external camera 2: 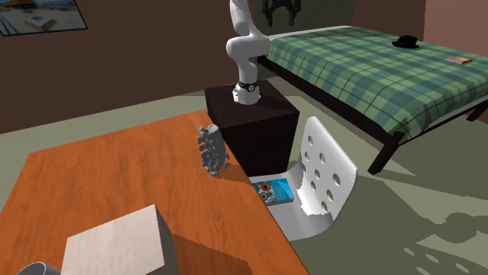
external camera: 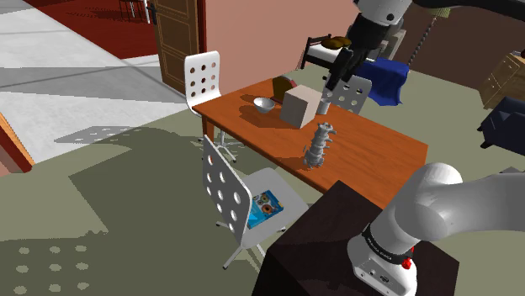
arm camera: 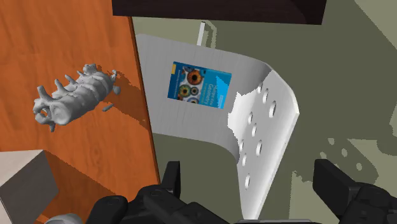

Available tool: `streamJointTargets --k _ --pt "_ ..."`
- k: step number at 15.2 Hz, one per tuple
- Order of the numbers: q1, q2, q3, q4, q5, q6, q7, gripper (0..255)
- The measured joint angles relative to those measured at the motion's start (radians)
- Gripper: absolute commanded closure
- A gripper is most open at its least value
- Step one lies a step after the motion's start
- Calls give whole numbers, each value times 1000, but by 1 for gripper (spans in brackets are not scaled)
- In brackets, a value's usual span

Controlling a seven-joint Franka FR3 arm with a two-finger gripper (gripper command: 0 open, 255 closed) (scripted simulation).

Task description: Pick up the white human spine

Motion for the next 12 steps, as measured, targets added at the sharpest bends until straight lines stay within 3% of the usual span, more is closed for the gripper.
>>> streamJointTargets --k 4,12 --pt "-6 -10 -44 -52 -18 40 -49 0" --pt "-37 16 -215 -190 -90 197 -233 0"
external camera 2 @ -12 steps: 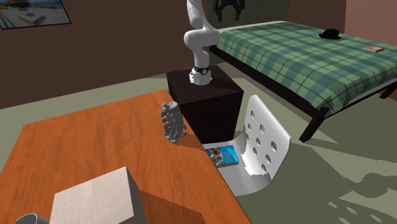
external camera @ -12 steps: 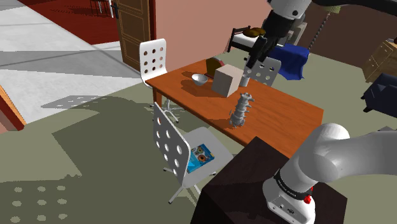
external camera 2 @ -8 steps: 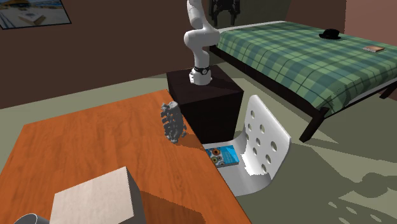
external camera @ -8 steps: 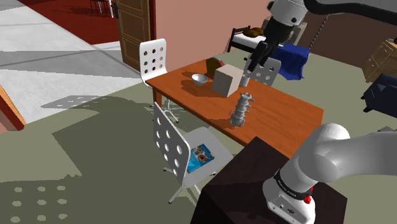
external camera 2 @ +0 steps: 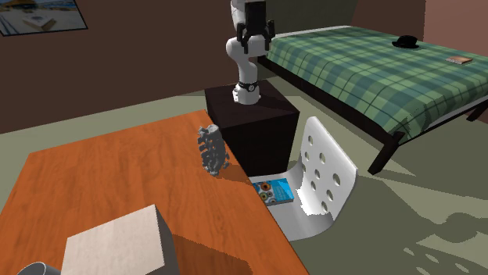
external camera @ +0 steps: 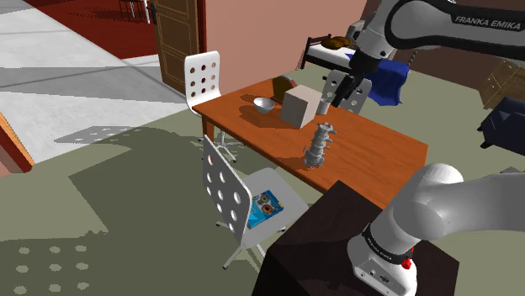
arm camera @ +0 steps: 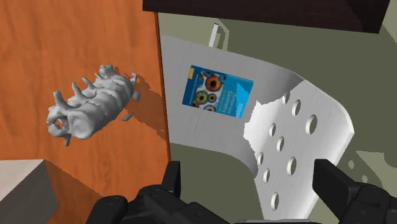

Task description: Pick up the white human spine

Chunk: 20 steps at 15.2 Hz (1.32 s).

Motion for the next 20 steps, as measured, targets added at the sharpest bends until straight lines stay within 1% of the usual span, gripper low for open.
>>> streamJointTargets --k 6,12,16,18,20 --pt "-21 86 -145 -54 -49 135 -151 0" --pt "-12 241 -300 -50 -60 278 -313 0" --pt "16 371 -410 -17 -28 365 -436 0" --pt "36 442 -468 0 3 409 -508 0" --pt "62 517 -522 22 51 446 -582 0"
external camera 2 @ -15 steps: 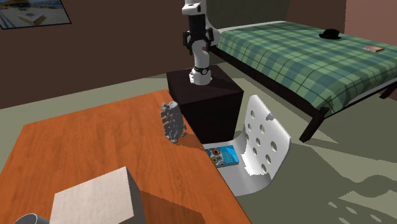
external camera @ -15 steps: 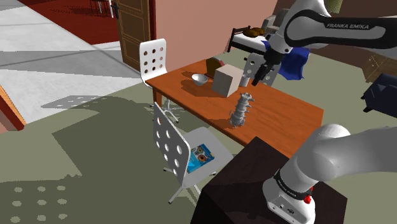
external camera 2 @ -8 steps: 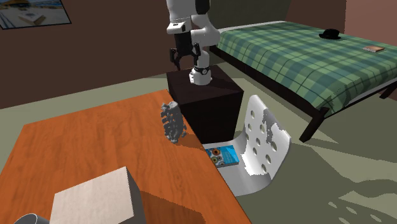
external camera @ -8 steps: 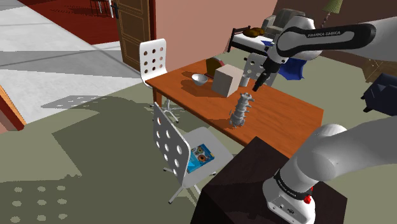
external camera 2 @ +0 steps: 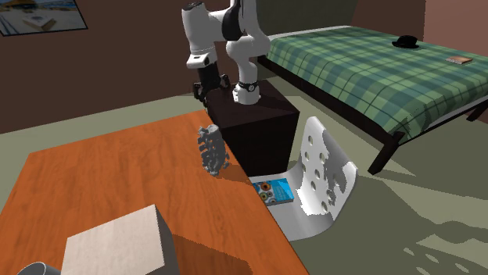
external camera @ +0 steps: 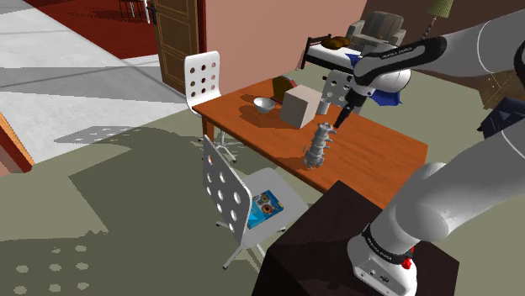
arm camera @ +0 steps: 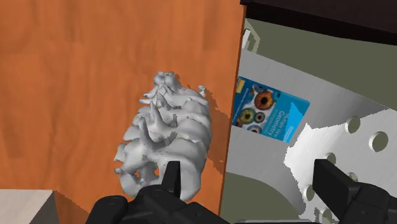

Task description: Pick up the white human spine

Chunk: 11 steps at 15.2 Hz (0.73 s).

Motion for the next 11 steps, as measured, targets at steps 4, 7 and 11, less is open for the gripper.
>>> streamJointTargets --k 4,7,11 --pt "55 213 -119 90 183 49 -218 0" --pt "43 389 -146 166 367 52 -399 0" --pt "9 482 -122 183 476 76 -496 0"
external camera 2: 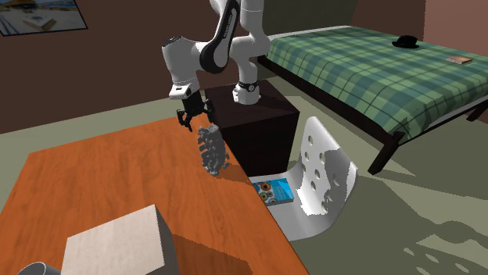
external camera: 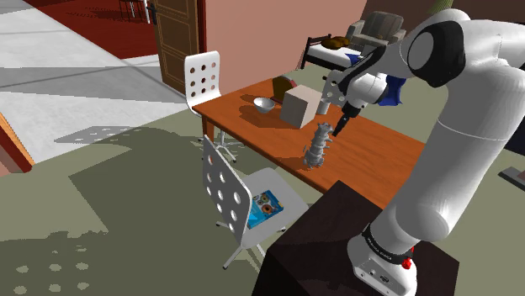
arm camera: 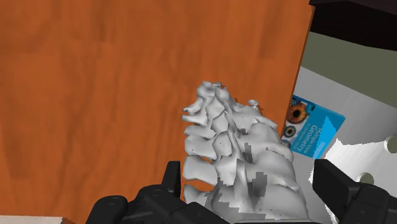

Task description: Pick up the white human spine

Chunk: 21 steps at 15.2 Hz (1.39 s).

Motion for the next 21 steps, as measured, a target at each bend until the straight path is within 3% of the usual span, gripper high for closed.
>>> streamJointTargets --k 5,6,16,21 --pt "-22 55 29 -6 70 34 -53 0" --pt "-23 57 30 -6 73 35 -54 255" --pt "-24 59 31 -5 75 36 -57 255" --pt "-2 7 2 0 9 3 -7 255"
